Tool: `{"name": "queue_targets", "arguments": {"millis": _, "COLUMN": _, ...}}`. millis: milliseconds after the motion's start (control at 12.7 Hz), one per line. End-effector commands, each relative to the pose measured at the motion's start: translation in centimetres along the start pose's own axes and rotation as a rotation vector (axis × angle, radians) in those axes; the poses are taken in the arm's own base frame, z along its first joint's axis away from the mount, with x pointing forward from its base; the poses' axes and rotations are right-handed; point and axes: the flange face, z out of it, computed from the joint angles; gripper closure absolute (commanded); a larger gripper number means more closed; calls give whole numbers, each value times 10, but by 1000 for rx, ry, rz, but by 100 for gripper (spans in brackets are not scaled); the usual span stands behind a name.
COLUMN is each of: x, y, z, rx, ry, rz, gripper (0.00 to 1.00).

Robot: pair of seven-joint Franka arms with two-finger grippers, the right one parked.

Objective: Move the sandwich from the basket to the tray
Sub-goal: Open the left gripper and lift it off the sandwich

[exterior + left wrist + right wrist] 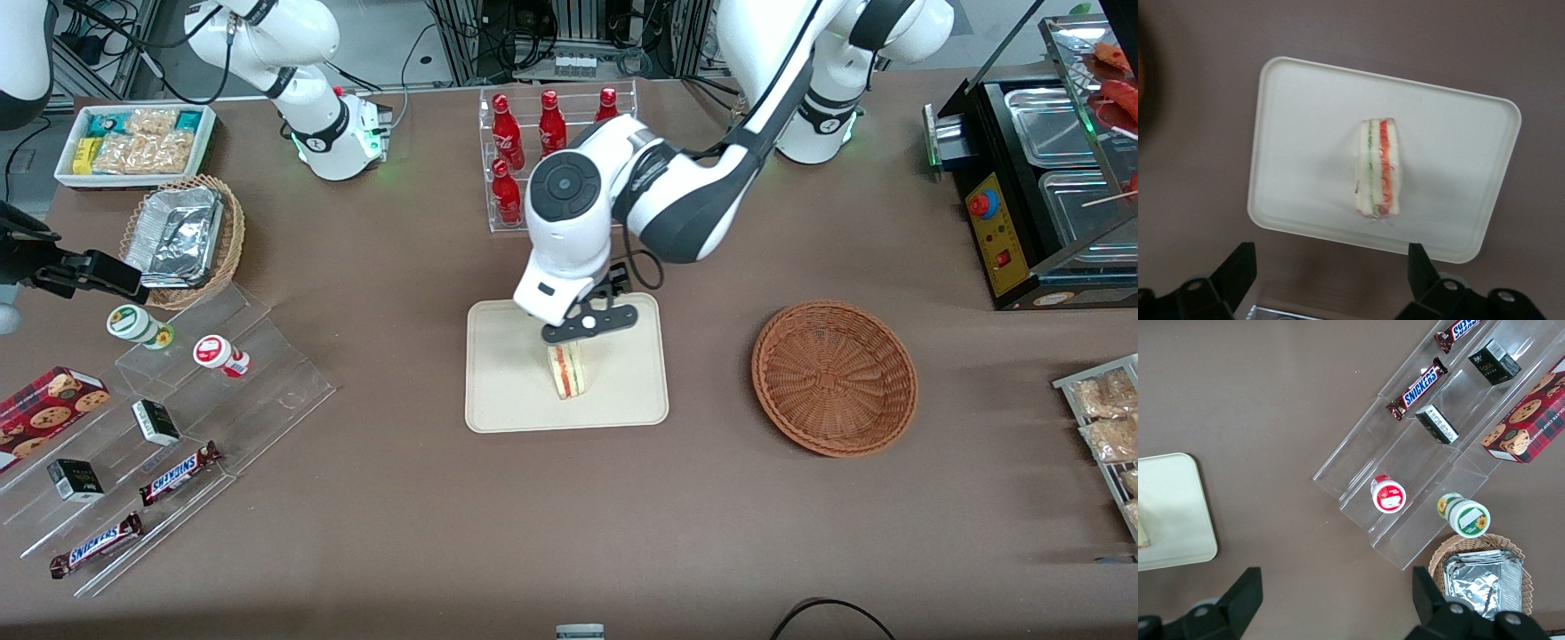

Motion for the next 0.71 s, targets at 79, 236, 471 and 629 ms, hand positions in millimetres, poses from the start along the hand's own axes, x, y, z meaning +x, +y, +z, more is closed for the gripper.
{"name": "queue_targets", "arguments": {"millis": 79, "x": 40, "y": -48, "z": -30, "rx": 5, "ry": 2, "rz": -34, "gripper": 0}}
{"name": "queue_targets", "arguments": {"millis": 236, "x": 51, "y": -80, "z": -43, "rx": 14, "ry": -34, "rz": 75, "gripper": 0}}
{"name": "queue_targets", "arguments": {"millis": 471, "x": 79, "y": -147, "z": -59, "rx": 2, "ry": -57, "rz": 151, "gripper": 0}}
{"name": "queue_targets", "arguments": {"millis": 629, "x": 89, "y": -170, "z": -61, "rx": 3, "ry": -66, "rz": 169, "gripper": 0}}
